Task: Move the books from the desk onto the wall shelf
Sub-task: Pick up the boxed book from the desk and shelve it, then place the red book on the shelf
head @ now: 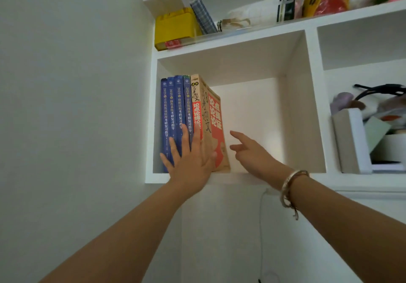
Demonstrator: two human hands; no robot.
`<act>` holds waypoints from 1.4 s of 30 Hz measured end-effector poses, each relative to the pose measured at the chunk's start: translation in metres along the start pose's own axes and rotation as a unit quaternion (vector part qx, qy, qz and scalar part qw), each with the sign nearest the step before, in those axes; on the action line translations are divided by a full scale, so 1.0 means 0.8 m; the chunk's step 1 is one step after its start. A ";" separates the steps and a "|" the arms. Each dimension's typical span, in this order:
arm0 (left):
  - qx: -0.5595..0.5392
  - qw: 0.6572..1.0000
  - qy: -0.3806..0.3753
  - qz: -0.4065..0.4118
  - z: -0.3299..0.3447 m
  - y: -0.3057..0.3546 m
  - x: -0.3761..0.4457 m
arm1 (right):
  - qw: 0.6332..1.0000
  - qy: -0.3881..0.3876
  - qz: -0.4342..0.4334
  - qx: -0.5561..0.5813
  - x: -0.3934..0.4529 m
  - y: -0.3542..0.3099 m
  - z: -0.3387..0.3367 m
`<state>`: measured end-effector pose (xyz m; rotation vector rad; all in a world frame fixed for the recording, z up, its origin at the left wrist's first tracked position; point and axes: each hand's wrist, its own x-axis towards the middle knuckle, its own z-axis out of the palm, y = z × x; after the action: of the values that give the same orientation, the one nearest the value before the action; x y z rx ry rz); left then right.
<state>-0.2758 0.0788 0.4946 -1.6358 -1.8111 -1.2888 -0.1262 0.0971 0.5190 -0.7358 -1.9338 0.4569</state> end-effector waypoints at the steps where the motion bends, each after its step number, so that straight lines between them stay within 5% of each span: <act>1: -0.009 1.000 0.008 0.017 -0.001 -0.001 -0.015 | 1.000 0.011 -0.002 0.019 -0.011 -0.001 -0.001; 8: -0.162 0.977 0.022 0.137 0.009 -0.011 -0.141 | 0.994 0.089 0.010 0.065 -0.126 0.029 -0.006; 16: -0.295 0.939 -0.138 0.107 0.077 -0.027 -0.310 | 0.983 0.089 0.158 0.034 -0.300 0.114 -0.001; 25: -0.280 0.902 -0.327 0.021 0.196 -0.058 -0.476 | 0.927 0.050 0.370 0.017 -0.476 0.252 0.027; 31: -0.194 0.871 -0.449 -0.042 0.258 -0.071 -0.556 | 0.846 0.026 0.533 0.007 -0.553 0.329 0.055; 38: -0.222 0.734 -0.632 -0.113 0.303 -0.058 -0.614 | 0.700 0.059 0.712 -0.006 -0.609 0.395 0.065; 42: -0.185 0.708 -0.674 -0.101 0.314 -0.043 -0.622 | 0.678 0.093 0.722 0.098 -0.616 0.409 0.058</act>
<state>-0.1099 -0.0002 -0.0327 -3.1671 -2.5588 -0.3246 0.0961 0.0132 -0.0247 -1.9904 -0.6833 1.4100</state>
